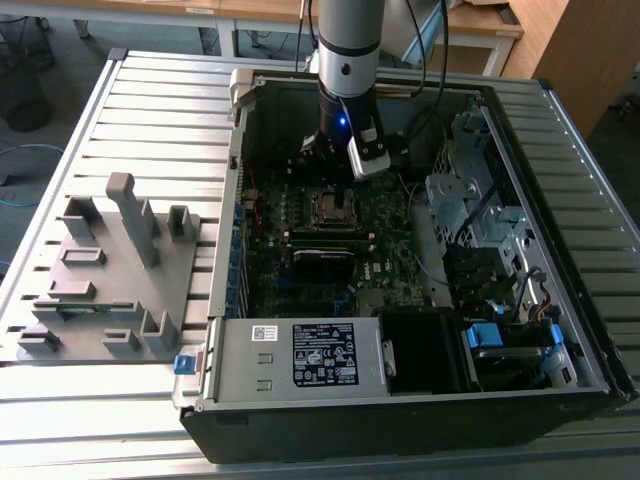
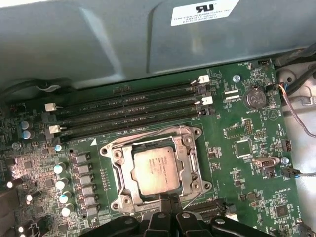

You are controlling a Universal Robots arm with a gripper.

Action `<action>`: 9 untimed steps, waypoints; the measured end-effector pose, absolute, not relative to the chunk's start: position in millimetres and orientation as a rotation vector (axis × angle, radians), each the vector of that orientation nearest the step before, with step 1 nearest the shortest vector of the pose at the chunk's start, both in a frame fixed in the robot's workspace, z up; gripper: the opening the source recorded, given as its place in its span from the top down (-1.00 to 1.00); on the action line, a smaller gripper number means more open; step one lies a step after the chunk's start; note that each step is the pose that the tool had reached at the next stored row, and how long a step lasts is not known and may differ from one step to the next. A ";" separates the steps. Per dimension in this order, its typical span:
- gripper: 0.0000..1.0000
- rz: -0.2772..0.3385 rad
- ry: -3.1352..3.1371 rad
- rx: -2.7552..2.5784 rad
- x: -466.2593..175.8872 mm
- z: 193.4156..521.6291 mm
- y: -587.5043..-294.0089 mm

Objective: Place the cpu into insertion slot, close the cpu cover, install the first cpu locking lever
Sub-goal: 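Install the first cpu locking lever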

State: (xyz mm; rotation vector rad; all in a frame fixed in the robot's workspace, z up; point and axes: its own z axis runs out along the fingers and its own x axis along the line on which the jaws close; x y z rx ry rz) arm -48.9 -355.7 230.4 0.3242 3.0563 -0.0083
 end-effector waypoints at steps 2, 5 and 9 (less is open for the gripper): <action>0.80 -0.008 3.056 0.324 -48.9 230.4 -356.6; 0.80 -0.008 3.056 0.324 -49.0 230.4 -358.3; 0.80 -0.009 3.056 0.323 -49.2 230.4 -361.3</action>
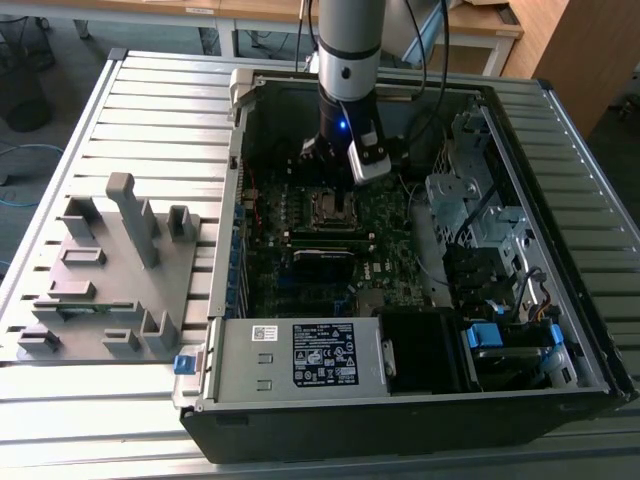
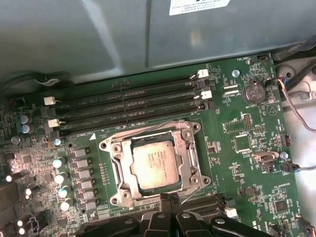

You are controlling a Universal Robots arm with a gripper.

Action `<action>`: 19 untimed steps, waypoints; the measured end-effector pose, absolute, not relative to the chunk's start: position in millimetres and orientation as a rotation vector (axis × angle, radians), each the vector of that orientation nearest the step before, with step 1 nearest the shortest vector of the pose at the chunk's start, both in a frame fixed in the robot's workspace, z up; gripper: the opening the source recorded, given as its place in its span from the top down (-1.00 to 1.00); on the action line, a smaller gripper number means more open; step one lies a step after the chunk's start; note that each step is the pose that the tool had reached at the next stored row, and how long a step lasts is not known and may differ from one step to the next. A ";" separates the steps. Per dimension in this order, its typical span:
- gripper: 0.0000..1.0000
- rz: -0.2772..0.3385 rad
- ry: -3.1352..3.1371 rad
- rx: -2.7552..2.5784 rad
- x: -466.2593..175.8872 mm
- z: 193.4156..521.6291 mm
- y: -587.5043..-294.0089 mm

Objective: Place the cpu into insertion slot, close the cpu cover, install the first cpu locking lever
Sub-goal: 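Install the first cpu locking lever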

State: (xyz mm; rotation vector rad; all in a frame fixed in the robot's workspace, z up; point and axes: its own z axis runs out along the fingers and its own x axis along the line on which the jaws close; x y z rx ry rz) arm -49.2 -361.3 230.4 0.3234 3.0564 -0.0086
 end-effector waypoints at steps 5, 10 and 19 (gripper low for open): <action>0.80 -0.008 3.056 0.322 -49.4 230.4 -366.1; 0.80 -0.008 3.056 0.322 -52.0 230.4 -368.8; 0.80 -0.008 3.055 0.322 -64.5 230.3 -371.3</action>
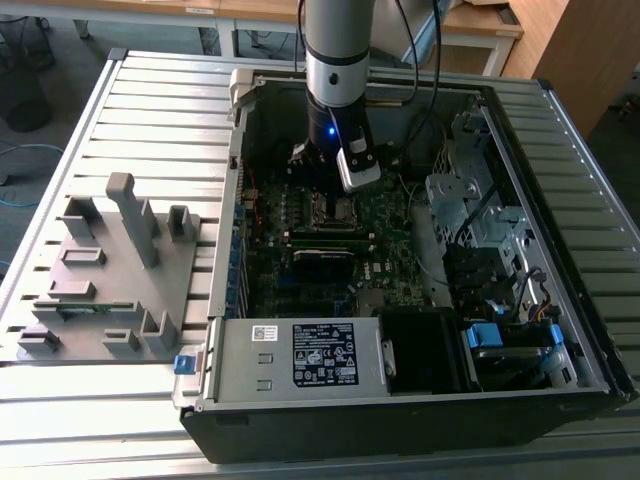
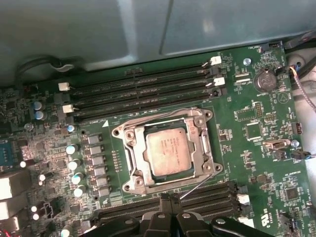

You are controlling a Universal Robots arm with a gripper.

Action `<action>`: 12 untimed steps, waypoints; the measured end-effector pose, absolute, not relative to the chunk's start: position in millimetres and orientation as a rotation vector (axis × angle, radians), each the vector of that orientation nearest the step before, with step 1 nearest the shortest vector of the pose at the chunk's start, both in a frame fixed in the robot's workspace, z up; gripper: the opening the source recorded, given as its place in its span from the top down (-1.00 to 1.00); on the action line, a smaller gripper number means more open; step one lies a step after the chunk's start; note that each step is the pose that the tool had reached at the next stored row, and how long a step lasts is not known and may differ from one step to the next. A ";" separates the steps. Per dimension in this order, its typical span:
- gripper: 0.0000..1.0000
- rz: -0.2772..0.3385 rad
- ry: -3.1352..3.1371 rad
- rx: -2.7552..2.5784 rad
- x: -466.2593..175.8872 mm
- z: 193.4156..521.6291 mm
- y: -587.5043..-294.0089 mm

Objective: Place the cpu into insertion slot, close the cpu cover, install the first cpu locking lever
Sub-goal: 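Install the first cpu locking lever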

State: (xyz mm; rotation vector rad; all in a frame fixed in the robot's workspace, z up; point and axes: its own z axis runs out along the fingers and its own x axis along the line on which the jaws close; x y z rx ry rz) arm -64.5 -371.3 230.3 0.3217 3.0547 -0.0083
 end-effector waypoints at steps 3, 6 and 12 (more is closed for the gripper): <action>0.80 -0.009 3.055 0.322 -65.3 230.3 -372.9; 0.80 -0.009 3.055 0.322 -66.1 230.2 -372.9; 0.80 -0.009 3.055 0.322 -67.3 229.7 -373.0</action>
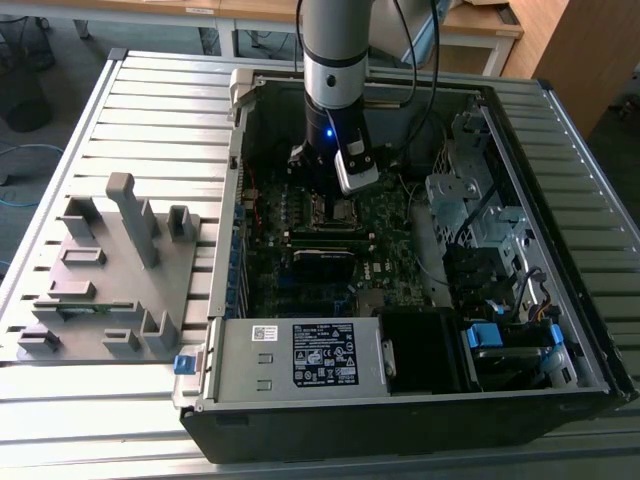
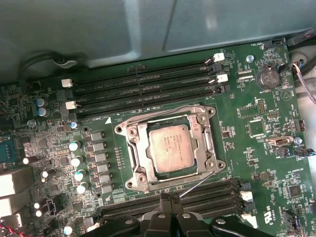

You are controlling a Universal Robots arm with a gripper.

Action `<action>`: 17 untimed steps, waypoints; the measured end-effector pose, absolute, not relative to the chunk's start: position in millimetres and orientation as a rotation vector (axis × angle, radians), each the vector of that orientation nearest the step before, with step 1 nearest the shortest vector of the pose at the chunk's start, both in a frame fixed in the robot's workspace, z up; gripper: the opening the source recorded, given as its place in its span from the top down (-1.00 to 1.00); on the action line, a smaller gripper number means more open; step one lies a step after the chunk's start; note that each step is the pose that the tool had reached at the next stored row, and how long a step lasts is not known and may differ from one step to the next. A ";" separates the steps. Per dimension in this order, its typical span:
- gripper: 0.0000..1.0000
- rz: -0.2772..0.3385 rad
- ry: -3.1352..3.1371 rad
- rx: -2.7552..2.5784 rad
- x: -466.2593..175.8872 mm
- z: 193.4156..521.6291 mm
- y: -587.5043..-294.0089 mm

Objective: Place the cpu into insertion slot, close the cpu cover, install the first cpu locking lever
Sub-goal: 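Install the first cpu locking lever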

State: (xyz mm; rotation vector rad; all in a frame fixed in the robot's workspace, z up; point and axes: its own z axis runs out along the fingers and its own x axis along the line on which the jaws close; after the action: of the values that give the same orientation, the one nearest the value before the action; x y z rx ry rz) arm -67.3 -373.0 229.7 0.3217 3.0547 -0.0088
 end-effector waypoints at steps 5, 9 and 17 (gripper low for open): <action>0.80 -0.008 3.054 0.322 -67.3 228.8 -372.9; 0.80 -0.009 3.055 0.322 -68.5 226.9 -373.0; 0.80 -0.009 3.055 0.322 -71.3 221.4 -373.0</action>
State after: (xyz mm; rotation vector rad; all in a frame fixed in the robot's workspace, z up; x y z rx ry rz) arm -71.3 -373.0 221.4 0.3222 3.0546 -0.0090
